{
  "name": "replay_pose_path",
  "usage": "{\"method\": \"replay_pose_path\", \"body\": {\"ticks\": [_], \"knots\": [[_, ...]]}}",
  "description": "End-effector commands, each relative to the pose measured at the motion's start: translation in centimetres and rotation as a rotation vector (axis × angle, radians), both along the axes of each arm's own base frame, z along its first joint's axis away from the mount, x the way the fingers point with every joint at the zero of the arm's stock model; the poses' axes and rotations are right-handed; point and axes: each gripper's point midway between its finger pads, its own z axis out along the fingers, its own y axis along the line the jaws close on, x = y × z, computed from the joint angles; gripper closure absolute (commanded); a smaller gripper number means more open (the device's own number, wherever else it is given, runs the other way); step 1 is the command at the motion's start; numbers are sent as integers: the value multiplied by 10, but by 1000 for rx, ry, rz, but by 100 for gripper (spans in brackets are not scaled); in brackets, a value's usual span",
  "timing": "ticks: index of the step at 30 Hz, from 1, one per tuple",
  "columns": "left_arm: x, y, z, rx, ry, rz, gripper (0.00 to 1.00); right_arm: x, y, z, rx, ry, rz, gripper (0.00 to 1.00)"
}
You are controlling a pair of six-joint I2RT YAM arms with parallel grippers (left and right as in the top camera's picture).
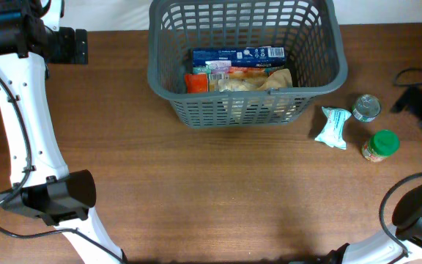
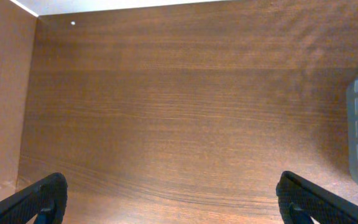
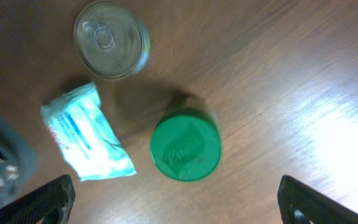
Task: Pack container
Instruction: 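Retract the left arm to the side, then grasp the green-lidded jar with the right gripper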
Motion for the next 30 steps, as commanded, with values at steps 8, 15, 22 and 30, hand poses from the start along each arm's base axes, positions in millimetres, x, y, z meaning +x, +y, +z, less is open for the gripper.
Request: {"method": "replay_pose_path", "body": {"ticks": [8,15,22,30], "knots": [[-2,2,2,-2,-6,20,1,-15,8,-67,9,62,6,1],[-2,2,2,-2,-6,19,1,-15,12,-96,24,36,-15,1],[-2,2,2,-2,-6,19,1,-9,12,-118,33,13,-33,1],[-2,2,2,-2,-6,20,1,-9,13,-136,56,42,-54,4]]}}
